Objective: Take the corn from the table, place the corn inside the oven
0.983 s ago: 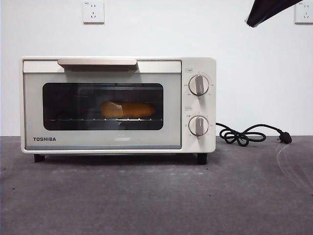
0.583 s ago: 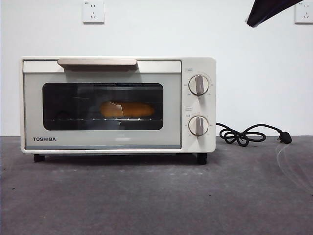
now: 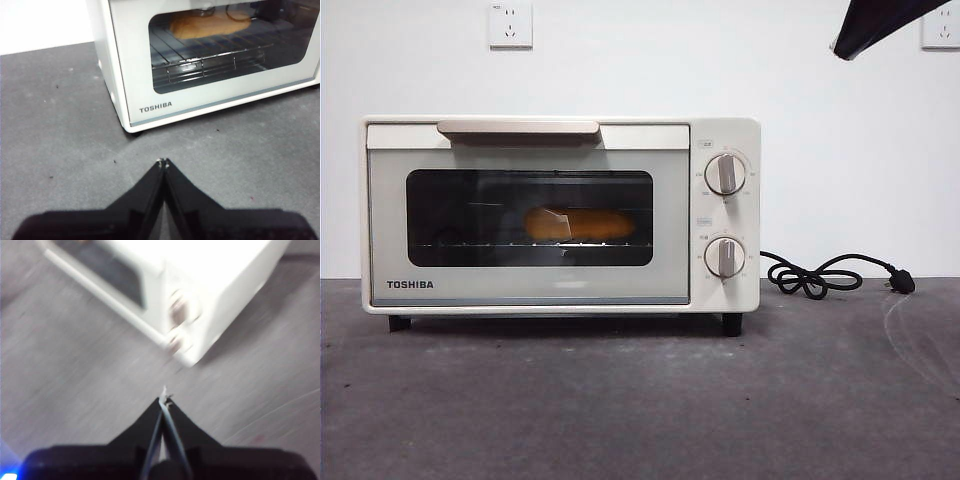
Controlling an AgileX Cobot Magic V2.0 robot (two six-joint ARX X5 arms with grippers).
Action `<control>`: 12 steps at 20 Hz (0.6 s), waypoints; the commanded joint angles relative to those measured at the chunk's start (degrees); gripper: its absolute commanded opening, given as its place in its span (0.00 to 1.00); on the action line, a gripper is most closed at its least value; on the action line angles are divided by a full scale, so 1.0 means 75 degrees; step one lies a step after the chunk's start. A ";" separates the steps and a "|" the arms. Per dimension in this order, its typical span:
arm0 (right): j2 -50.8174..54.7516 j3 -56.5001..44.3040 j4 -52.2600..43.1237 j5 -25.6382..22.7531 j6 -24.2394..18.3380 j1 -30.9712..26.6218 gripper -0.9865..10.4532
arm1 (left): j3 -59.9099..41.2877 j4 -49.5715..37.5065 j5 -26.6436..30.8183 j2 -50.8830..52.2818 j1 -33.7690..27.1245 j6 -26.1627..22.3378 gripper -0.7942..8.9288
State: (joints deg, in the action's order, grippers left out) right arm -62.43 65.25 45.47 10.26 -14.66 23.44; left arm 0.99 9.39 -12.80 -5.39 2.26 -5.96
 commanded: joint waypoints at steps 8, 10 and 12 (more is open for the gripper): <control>0.2139 -0.2320 -0.3771 0.1067 0.0606 -0.2174 0.09 | -0.0050 -0.0055 -0.0006 -0.0297 -0.0009 0.0023 0.08; 0.3098 -0.3768 -0.4645 0.1064 0.0886 -0.2582 0.09 | -0.0050 -0.0055 -0.0006 -0.0388 -0.0009 0.0023 0.08; 0.4028 -0.5170 -0.5531 0.1017 0.1148 -0.2871 0.09 | -0.0050 -0.0055 -0.0006 -0.0487 -0.0009 0.0023 0.08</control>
State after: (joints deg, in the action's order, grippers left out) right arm -32.97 28.97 5.08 17.93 -8.05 2.02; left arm 0.99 9.39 -12.80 -9.02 2.26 -5.98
